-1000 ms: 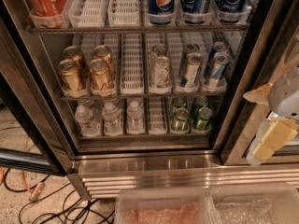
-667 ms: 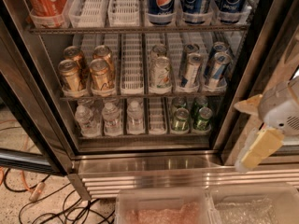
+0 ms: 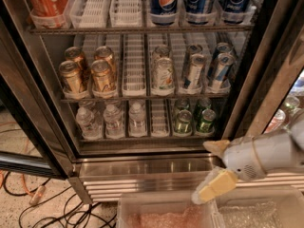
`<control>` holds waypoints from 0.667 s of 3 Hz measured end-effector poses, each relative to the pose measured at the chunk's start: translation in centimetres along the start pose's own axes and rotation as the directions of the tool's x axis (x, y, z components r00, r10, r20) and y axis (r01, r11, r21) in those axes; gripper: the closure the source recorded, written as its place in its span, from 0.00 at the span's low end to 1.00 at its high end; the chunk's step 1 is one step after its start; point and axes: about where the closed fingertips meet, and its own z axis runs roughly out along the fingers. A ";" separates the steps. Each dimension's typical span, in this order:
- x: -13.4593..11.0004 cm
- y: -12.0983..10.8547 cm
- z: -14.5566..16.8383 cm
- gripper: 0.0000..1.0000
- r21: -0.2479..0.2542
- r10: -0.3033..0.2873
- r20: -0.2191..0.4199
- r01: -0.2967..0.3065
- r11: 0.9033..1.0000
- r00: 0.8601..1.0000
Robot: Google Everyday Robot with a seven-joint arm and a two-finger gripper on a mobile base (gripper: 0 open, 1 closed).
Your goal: Pick green can from bottom shelf of fridge
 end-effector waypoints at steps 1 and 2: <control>2.8 -0.2 5.1 0.00 -0.034 0.114 0.100 -0.111 0.993 0.988; 5.7 -2.4 7.7 0.00 -0.037 0.202 0.153 -0.199 0.979 0.967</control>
Offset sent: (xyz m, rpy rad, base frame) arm 0.0337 -0.0001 -0.1490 0.2572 0.1498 -0.2537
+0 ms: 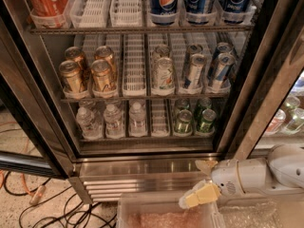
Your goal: Pick green can from bottom shelf of fridge
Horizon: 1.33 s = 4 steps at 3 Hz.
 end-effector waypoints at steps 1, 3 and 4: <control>1.8 -3.9 -0.3 0.00 0.052 0.099 0.020 -0.100 0.994 0.995; 2.5 -4.2 0.3 0.00 0.044 0.127 0.034 -0.129 0.991 0.991; 2.0 -4.4 2.9 0.00 0.043 0.116 0.062 -0.119 0.992 0.991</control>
Offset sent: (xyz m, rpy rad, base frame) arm 0.0180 -0.0208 -0.0209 0.0075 0.0415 -0.0803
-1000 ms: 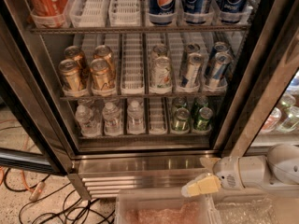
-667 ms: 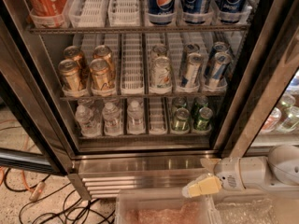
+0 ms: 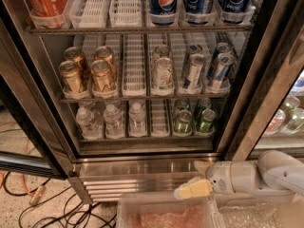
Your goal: Pick green can from bottom shelf of fridge
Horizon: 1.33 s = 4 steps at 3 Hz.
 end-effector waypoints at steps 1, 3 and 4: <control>-1.1 -1.6 3.1 0.00 0.022 -0.006 0.034 0.006 1.000 0.999; -3.2 -5.8 2.9 0.00 0.236 0.013 0.196 -0.060 0.970 0.981; -3.8 -6.8 1.8 0.00 0.337 -0.004 0.281 -0.095 0.937 0.960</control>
Offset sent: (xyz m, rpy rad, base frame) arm 0.0855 0.0063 -0.0203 -0.0090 -0.1238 -0.2501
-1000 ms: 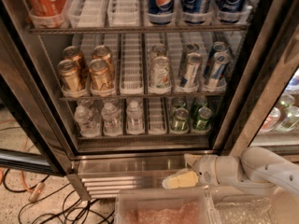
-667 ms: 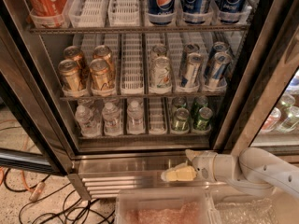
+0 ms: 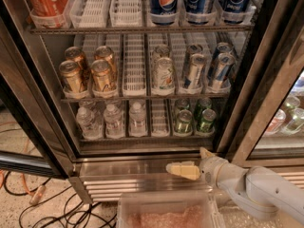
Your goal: Pick green can from bottom shelf of fridge
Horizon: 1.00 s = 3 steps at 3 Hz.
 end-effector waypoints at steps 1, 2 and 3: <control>0.2 -0.3 1.1 0.00 0.024 0.014 0.042 -0.015 1.000 0.999; 0.2 -0.3 1.1 0.00 0.024 0.014 0.042 -0.015 1.000 0.999; -0.1 0.2 1.9 0.00 0.019 0.022 0.080 -0.024 1.000 0.997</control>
Offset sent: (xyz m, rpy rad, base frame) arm 0.0063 0.0018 -0.0054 0.0140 -0.0218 -0.0331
